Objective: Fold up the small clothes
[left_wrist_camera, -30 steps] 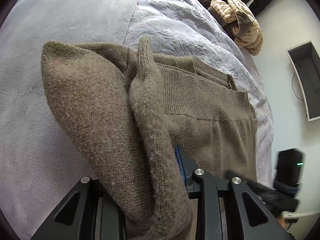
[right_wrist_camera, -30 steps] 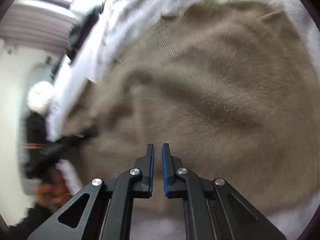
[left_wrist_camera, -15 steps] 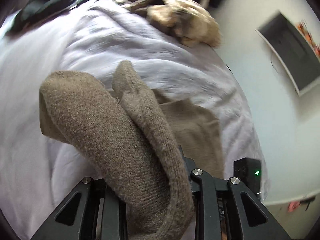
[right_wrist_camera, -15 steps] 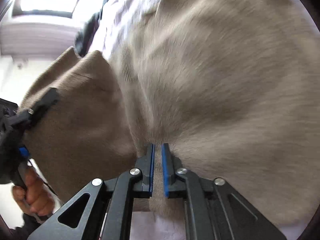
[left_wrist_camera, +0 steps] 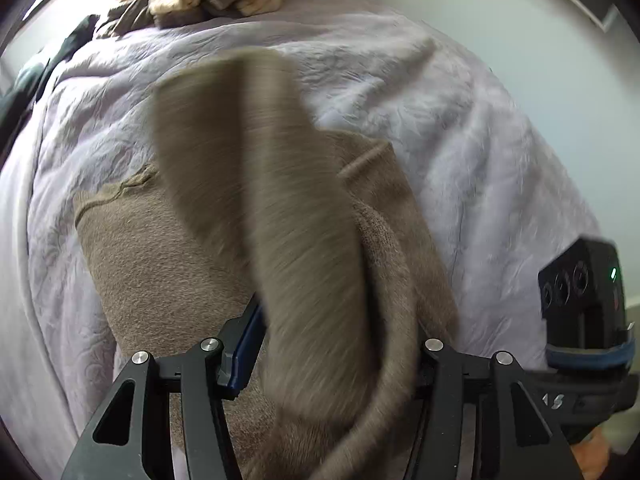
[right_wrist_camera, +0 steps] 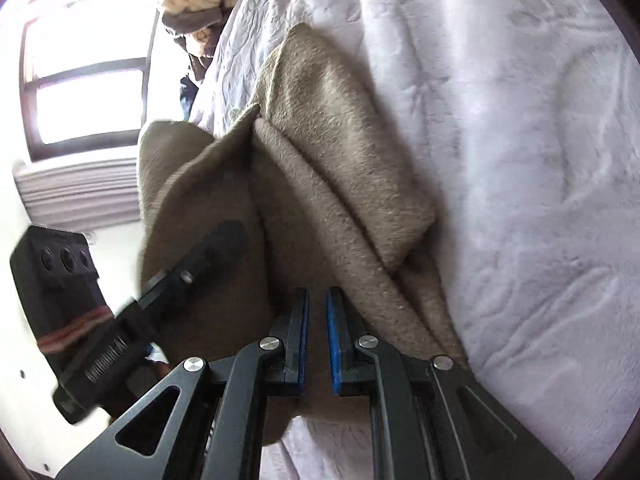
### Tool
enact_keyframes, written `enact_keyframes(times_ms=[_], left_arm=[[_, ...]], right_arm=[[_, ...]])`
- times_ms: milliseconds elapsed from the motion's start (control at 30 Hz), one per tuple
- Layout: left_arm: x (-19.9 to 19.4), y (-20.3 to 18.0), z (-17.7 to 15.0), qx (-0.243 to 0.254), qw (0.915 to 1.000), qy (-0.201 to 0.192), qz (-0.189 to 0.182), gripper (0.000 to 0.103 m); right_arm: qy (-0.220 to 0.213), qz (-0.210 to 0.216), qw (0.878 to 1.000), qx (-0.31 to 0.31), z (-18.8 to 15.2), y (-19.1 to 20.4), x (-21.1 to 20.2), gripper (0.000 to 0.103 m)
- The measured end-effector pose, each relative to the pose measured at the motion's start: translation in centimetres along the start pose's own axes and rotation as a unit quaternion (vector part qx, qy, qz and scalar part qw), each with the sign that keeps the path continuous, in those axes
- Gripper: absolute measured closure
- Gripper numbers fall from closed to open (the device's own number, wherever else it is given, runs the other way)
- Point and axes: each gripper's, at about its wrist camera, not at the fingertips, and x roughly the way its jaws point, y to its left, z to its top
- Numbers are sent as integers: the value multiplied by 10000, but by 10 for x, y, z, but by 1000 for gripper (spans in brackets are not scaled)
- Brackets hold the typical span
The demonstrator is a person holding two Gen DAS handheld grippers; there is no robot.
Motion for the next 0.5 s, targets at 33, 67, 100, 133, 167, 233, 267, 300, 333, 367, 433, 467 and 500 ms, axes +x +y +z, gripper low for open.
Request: enact_keyframes(times_ms=[33, 67, 100, 133, 167, 233, 267, 300, 333, 367, 433, 467, 500], left_arm=[[0, -3, 1, 56, 10000, 18, 17, 45], [-1, -6, 0, 80, 10000, 4, -3, 32], [-4, -8, 0, 66, 10000, -61, -8, 24], [-10, -9, 0, 38, 9998, -214, 16, 18], [-15, -8, 1, 21, 9994, -331, 18, 18], [-27, -6, 0, -49, 9986, -521, 56, 18], [-32, -4, 0, -85, 9981, -600, 116, 18], [-37, -3, 0, -98, 9975, -660, 227, 18], [-41, 0, -1, -105, 9967, -709, 372, 18], [-47, 2, -3, -115, 9951, -794, 584, 18], [-54, 11, -9, -213, 9932, -891, 716, 18], [-57, 17, -10, -313, 9932, -891, 675, 18], [-56, 23, -12, -423, 9937, -838, 609, 18]], right_arm=[[3, 43, 10000, -2, 0, -2, -1, 92], [2, 73, 10000, 8, -1, -5, -1, 92], [-7, 112, 9999, 35, 0, -7, -2, 92], [-34, 181, 9998, 114, 0, -9, -2, 92], [-60, 247, 9995, 180, -1, -11, -4, 92], [-154, 453, 9982, 348, -1, -18, -13, 91], [-197, 566, 9973, 423, -2, -23, -18, 91], [-242, 707, 9959, 513, -3, -27, -18, 91], [-320, 954, 9925, 693, -5, -34, -20, 90], [-369, 1099, 9898, 827, -6, -38, -23, 79], [-482, 1457, 9821, 1092, -9, -47, -28, 45], [-518, 1616, 9789, 1138, -10, -49, -30, 37], [-527, 1800, 9753, 1169, -10, -50, -31, 37]])
